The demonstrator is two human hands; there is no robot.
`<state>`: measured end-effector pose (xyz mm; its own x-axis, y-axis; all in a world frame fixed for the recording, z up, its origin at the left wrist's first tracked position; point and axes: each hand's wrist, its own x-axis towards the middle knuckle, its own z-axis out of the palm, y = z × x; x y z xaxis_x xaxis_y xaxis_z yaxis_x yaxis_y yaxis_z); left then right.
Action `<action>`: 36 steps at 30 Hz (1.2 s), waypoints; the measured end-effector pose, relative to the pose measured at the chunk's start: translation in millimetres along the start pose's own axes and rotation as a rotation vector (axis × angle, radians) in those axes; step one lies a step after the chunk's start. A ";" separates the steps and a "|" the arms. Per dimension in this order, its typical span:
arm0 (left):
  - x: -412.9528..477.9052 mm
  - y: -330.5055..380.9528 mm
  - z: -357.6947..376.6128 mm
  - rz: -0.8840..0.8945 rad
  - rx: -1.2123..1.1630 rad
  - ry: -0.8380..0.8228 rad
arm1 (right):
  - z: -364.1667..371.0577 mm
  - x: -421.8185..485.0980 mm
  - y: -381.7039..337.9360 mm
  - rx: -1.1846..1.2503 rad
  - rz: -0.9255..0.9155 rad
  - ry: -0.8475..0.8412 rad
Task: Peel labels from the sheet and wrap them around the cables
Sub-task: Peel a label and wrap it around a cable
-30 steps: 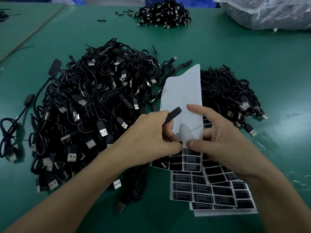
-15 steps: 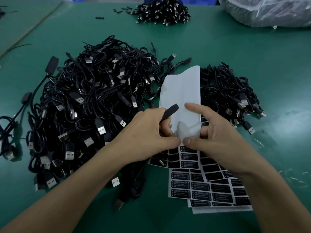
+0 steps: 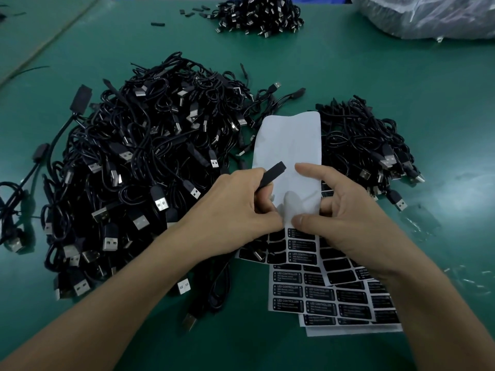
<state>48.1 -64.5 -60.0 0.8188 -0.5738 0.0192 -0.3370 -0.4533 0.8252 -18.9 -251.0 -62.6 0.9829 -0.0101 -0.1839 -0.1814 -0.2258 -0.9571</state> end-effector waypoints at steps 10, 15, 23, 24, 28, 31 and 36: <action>7.2 -2.2 -10.1 -0.112 -0.475 0.175 | -3.7 -8.1 -0.8 -0.667 -0.121 0.264; 7.5 -0.8 -9.5 -0.109 -0.500 0.180 | 14.4 -10.8 -8.9 -0.712 -0.375 0.411; 6.8 0.7 -8.2 -0.122 -0.497 0.168 | 37.8 -6.1 -7.1 -0.762 -0.475 0.522; 6.3 0.9 -8.6 -0.126 -0.497 0.156 | 38.8 -5.6 -7.1 -0.766 -0.470 0.532; 4.2 2.5 -9.2 -0.140 -0.478 0.151 | 40.9 -4.0 -5.4 -0.748 -0.440 0.534; 4.8 2.7 -8.7 -0.182 -0.446 0.164 | 37.9 -3.4 -6.2 -0.596 -0.379 0.520; 3.6 2.0 -9.1 -0.165 -0.396 0.153 | 31.2 -2.4 -14.8 0.024 -0.274 0.478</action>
<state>54.7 -61.2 -53.2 0.9159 -0.3949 -0.0716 -0.0172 -0.2171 0.9760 -19.6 -217.3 -55.0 0.8982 -0.3964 0.1899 0.0884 -0.2603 -0.9615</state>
